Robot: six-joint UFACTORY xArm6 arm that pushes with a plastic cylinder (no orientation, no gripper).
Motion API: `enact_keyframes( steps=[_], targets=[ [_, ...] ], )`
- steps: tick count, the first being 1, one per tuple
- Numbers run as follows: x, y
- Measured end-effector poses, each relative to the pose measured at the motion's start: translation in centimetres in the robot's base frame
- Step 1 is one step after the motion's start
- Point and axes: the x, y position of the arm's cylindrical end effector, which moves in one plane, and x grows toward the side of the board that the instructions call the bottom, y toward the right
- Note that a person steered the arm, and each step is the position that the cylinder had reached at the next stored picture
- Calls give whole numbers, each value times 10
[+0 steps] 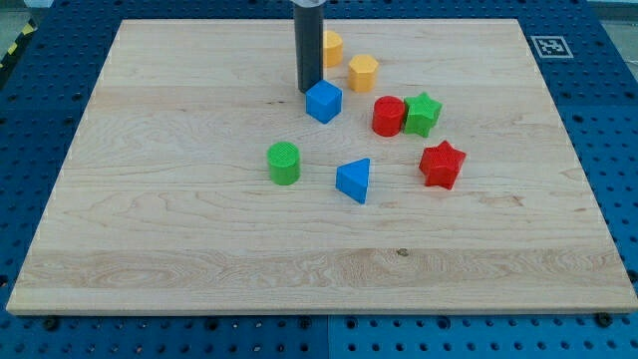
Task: Push the blue cube closer to the blue triangle
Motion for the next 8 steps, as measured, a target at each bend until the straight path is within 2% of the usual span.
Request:
enact_keyframes(
  steps=[4, 6, 8],
  targets=[
    [39, 27],
    [85, 27],
    [121, 63]
  ],
)
